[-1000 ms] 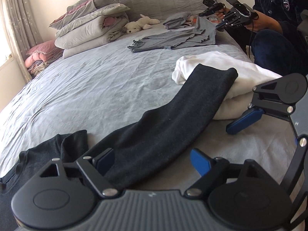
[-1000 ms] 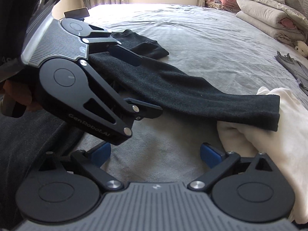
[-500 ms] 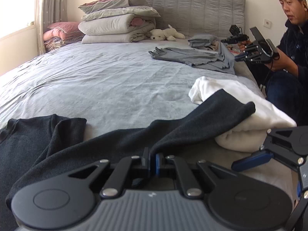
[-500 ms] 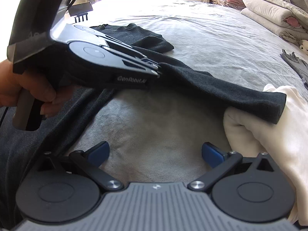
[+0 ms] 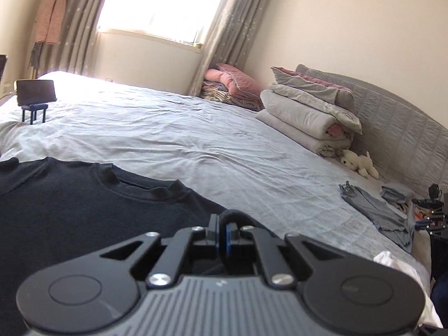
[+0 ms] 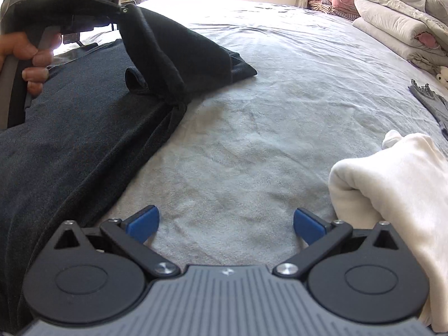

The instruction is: Fold clothes

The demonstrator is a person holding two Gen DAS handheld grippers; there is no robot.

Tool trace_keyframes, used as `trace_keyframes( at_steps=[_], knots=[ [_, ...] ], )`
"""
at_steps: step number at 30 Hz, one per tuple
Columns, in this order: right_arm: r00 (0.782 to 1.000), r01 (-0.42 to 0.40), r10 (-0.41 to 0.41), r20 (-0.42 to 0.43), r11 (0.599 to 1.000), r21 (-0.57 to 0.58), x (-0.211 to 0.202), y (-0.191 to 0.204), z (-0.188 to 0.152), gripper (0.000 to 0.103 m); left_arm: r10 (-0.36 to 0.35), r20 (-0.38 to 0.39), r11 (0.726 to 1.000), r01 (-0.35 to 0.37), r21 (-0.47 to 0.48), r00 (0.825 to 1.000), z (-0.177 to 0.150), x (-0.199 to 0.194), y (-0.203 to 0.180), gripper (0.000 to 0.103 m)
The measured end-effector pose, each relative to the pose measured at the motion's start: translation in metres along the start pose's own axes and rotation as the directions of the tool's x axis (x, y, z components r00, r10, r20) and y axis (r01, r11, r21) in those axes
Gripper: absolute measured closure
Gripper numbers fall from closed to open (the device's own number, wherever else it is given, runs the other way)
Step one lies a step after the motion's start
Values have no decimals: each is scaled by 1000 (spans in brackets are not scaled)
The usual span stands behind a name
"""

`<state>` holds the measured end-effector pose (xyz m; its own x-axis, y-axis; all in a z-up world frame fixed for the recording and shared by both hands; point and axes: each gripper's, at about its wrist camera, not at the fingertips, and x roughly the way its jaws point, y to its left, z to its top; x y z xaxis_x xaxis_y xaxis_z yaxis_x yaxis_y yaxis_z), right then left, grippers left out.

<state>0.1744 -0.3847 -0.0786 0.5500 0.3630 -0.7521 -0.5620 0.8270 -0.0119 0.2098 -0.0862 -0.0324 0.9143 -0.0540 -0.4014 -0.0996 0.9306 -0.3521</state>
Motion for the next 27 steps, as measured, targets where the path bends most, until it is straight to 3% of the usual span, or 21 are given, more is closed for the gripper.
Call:
trace_keyframes(
  at_steps=[2,6,10,12,14,16,20,25,27],
  knots=[
    [1000,9,-9,1,1000,-9,1,2,1,0,62,29,992,-58,-108,998,2,-9,34,99],
    [1000,28,-28,7,999,-32,0,9,-2,0,183,44,947,-164,-276,982,-4,-21,97,99],
    [999,37,-37,7,998,-60,2,15,1,0,292,-10,907,-281,-313,956,-16,-26,134,96],
    [999,37,-36,6,997,-71,4,17,5,0,325,-42,898,-322,-301,945,-19,-29,146,71],
    [1000,26,-26,3,997,-75,8,17,11,0,340,-49,899,-340,-276,939,-19,-33,152,53],
    [1000,1,-1,-1,997,-76,12,18,19,0,350,-49,910,-351,-221,936,-16,-37,154,48],
    [998,-67,67,4,996,-63,16,17,37,0,388,-40,922,-388,6,921,-8,-39,142,35],
    [993,-110,112,30,992,-61,18,19,63,0,488,-61,850,-457,262,871,0,-34,123,26],
    [993,-111,114,44,992,-64,19,20,72,0,503,-75,839,-466,281,861,3,-38,123,26]
  ],
)
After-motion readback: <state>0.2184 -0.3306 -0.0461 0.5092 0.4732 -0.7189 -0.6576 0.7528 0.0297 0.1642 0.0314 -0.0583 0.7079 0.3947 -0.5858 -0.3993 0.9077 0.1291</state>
